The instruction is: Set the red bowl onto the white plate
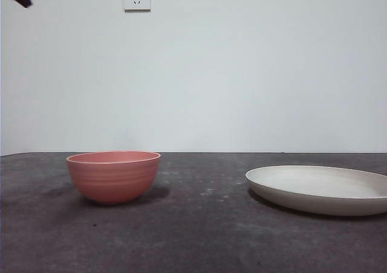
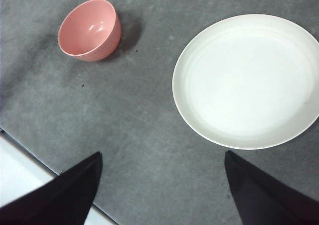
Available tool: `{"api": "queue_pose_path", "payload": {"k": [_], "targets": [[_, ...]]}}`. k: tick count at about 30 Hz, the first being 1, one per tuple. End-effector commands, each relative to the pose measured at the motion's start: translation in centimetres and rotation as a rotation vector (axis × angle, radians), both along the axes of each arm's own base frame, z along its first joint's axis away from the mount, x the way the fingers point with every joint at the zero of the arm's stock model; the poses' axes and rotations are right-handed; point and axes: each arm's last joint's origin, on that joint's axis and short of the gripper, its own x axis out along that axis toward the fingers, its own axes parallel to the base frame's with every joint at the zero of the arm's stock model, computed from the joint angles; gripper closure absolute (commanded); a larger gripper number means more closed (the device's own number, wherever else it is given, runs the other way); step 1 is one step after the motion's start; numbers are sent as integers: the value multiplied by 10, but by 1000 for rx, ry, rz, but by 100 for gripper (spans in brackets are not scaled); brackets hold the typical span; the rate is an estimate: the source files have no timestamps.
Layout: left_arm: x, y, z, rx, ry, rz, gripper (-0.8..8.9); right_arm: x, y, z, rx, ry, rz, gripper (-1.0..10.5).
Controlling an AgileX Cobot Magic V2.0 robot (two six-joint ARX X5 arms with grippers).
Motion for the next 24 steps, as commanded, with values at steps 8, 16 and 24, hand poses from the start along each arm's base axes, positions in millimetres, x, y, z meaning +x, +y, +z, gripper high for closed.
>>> {"api": "queue_pose_path", "payload": {"k": [8, 16, 24], "targets": [[71, -39, -4, 186, 58, 1, 355, 1, 1, 5, 2, -20, 5, 553], [122, -63, -47, 299, 116, 23, 355, 1, 1, 5, 2, -20, 5, 554], [148, -73, -91, 344, 211, 15, 384, 1, 1, 5, 3, -22, 5, 554]]}}
